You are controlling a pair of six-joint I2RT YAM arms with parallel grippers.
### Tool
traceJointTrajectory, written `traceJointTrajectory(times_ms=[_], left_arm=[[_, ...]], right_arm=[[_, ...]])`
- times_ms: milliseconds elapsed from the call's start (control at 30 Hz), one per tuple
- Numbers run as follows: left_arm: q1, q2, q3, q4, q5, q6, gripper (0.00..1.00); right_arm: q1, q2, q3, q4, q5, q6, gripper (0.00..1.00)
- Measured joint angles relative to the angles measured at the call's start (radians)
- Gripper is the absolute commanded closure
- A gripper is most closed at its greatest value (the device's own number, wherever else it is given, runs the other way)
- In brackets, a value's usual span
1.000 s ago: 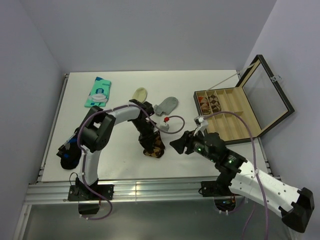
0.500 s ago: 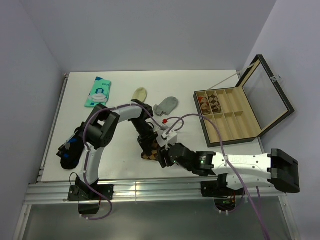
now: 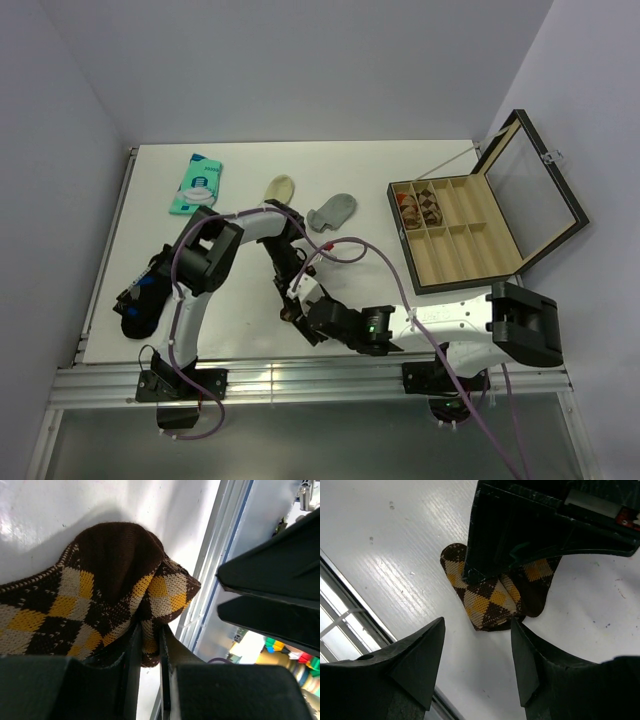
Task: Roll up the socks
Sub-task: Roll the sock at the center of the board.
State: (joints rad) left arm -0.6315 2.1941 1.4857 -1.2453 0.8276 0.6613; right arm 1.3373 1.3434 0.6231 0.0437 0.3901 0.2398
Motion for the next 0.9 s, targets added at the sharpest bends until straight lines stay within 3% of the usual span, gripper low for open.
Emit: traceJointTrajectory(times_ms=[667,900], left_arm=[[0.013,0.051,0.018,-0.096,0.009,0.037,0.87],[0.016,0.062,0.025,-0.123,0.002,0.056,0.86]], right_arm=[[0.006,0.232,0.088,0.031,-0.011,-0.146,0.44],[0.023,0.294,0.121,0.029,0.035,-0.163,0.58]])
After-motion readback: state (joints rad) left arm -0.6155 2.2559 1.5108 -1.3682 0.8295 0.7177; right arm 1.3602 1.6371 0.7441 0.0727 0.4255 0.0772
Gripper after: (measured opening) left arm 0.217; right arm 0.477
